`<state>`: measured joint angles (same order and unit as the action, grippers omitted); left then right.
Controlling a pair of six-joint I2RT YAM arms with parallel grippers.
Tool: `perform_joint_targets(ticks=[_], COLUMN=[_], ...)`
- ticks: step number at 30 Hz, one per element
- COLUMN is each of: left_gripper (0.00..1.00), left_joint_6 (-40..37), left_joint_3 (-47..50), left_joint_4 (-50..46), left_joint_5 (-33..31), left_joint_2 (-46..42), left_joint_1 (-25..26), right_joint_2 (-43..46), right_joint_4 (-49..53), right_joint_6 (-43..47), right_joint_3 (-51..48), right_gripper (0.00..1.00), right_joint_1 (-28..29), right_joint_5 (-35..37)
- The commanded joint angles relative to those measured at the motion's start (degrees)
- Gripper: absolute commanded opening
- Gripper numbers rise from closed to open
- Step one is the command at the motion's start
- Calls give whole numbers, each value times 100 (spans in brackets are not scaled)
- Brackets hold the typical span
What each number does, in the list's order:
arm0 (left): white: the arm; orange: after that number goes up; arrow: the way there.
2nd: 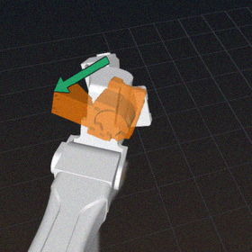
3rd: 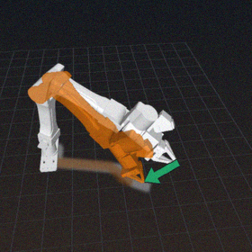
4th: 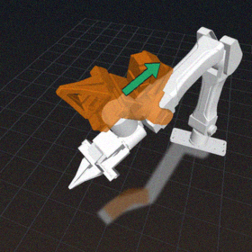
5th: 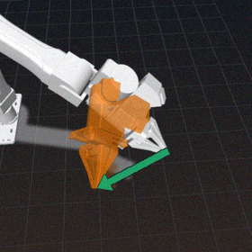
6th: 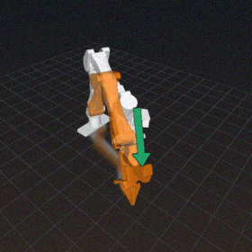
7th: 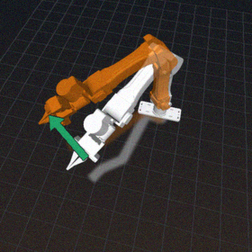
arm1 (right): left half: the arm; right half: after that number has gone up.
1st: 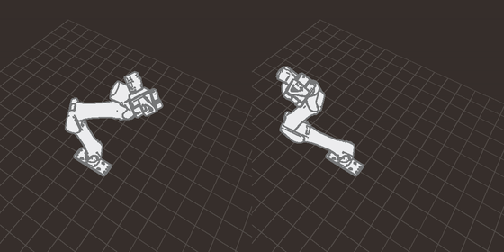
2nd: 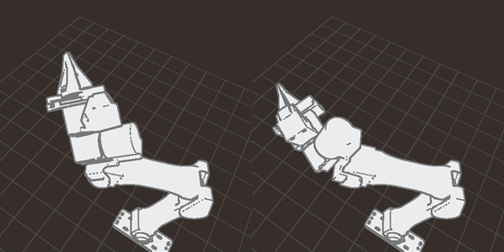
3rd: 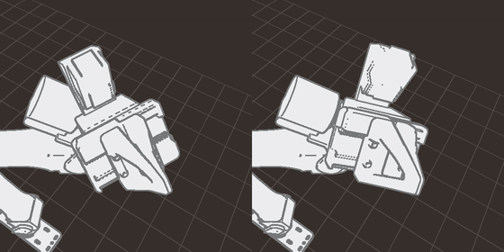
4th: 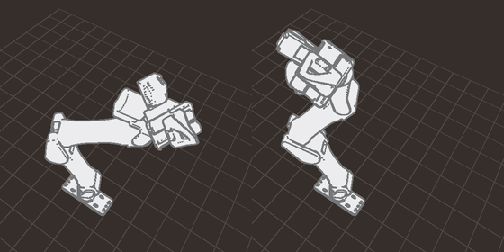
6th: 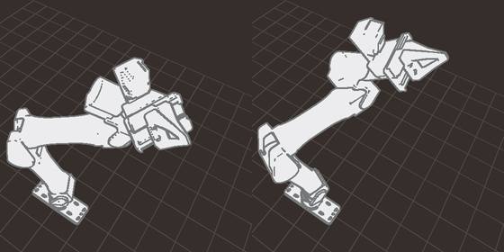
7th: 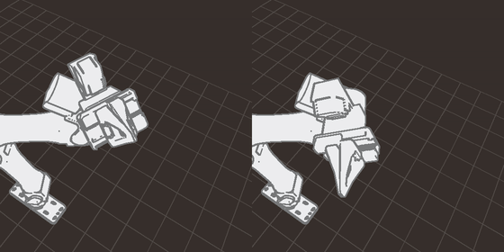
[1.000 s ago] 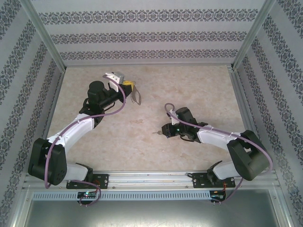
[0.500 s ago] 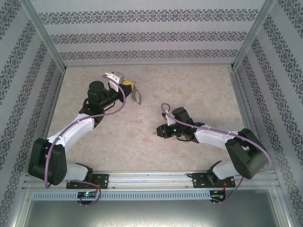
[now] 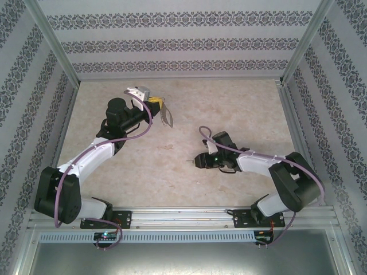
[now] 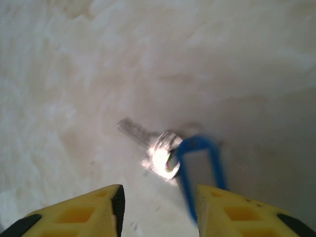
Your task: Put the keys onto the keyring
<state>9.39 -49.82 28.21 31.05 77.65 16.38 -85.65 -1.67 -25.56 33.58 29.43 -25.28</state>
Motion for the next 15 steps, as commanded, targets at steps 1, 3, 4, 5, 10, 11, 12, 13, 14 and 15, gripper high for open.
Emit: perform_joint_targets(ticks=[1, 3, 4, 5, 10, 11, 12, 13, 14, 15], left_gripper=[0, 0, 0, 0, 0, 0, 0, 0, 0, 0], left_joint_6=[90, 73, 55, 46, 2, 2, 2, 0, -1, 2], left_joint_3=[-7, -2, -3, -5, -18, -14, -16, -17, -7, -2], left_joint_4=[412, 396, 374, 357, 324, 334, 349, 360, 374, 396], left_joint_5=[107, 98, 87, 82, 73, 73, 69, 68, 62, 62], left_joint_2=[17, 0, -17, -30, -48, -47, -47, -36, -26, -22], left_joint_1=[-55, -53, -55, -49, -54, -55, -55, -49, -54, -55], right_joint_2=[-334, -533, -617, -670, -603, -559, -501, -412, -340, -260], right_joint_4=[12, -149, -170, -188, -120, -56, 51, 167, 316, 485], right_joint_6=[36, -5, -16, -19, -88, -105, -121, -179, -253, -360], right_joint_3=[435, 643, 737, 830, 891, 875, 848, 826, 808, 799], right_gripper=[44, 44, 44, 44, 42, 41, 40, 39, 39, 39], right_joint_1=[-160, -217, -234, -234, -203, -201, -172, -129, -76, -3], right_joint_5=[275, 237, 213, 207, 140, 197, 298, 466, 682, 946])
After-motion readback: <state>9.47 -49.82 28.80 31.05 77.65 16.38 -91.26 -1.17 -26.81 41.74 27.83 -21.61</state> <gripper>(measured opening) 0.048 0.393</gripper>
